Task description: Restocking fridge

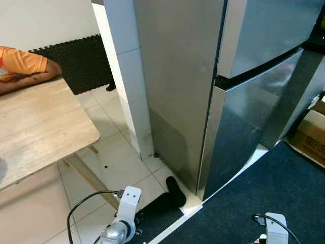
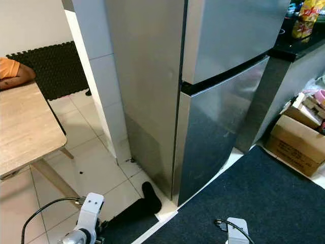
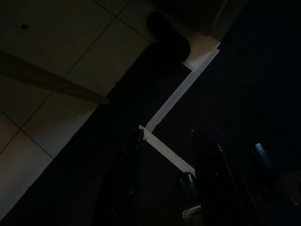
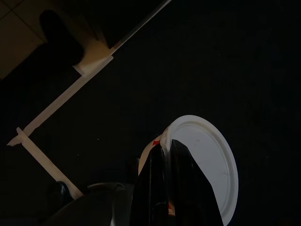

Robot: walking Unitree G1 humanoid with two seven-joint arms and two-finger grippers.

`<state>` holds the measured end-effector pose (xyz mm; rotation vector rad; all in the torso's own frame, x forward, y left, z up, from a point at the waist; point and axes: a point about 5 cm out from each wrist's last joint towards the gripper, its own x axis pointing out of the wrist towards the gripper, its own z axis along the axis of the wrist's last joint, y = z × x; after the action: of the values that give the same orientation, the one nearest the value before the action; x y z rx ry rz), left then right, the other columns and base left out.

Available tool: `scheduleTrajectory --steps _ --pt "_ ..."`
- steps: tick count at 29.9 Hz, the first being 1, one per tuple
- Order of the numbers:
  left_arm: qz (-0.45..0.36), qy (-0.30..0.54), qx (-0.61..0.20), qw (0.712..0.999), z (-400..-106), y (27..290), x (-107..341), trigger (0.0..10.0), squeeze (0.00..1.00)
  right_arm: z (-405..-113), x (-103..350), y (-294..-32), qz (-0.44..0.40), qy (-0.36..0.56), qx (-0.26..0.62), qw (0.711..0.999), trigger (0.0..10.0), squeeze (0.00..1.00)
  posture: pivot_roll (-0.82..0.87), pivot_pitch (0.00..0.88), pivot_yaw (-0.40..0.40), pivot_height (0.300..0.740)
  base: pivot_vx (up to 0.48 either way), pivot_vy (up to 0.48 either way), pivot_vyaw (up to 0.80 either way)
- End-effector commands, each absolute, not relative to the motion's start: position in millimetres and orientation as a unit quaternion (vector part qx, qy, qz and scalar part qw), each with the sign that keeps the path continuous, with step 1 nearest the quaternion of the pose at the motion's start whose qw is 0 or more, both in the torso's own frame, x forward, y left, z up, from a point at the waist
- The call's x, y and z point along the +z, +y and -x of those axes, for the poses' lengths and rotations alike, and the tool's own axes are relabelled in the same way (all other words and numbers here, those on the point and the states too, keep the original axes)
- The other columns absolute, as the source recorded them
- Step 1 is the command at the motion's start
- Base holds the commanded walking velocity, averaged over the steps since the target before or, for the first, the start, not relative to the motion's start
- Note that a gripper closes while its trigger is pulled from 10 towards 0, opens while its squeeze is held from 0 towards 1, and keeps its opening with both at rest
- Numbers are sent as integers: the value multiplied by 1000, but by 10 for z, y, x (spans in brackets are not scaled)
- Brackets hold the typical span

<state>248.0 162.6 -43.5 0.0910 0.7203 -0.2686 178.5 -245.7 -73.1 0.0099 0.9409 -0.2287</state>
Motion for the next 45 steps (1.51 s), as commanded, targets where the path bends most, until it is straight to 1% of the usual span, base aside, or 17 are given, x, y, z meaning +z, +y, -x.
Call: scheduleTrajectory --steps 1,4,8,21,27,34,41,45 --pt "-54 355 -136 923 -2455 1653 -451 10000 0 -1737 -749 -2475 -14 457 -123 881 10000 0 -173 14 78 740 0 0 0" --pt "-57 350 -138 925 -2484 1637 -432 10000 0 -1709 -760 -2479 -15 459 -124 880 10000 0 -174 12 82 740 0 0 0" --pt "-53 352 -138 924 -2471 1635 -442 10000 0 -1693 -760 -2501 -25 457 -132 879 10000 0 -175 18 86 740 0 0 -800" --pt "-49 354 -122 926 -2396 1677 -487 10000 0 -1681 -770 -2488 -17 460 -123 879 10000 0 -157 13 72 740 0 0 -800" --pt "-25 339 -112 934 -2428 1672 -457 10000 0 -1694 -764 -2483 -14 455 -122 882 10000 0 -155 12 70 740 0 0 -800" --pt "-11 325 -116 939 -2472 1640 -420 10000 0 -1739 -732 -2492 -16 438 -124 890 10000 0 -161 16 73 740 0 0 0" --pt "-33 313 -119 942 -2514 1622 -387 10000 0 -1791 -706 -2476 -19 424 -116 898 10000 0 -158 14 66 740 0 0 0" --pt "-30 302 -118 946 -2546 1618 -356 10000 0 -1799 -703 -2473 -16 423 -115 899 10000 0 -155 14 65 740 0 0 0"
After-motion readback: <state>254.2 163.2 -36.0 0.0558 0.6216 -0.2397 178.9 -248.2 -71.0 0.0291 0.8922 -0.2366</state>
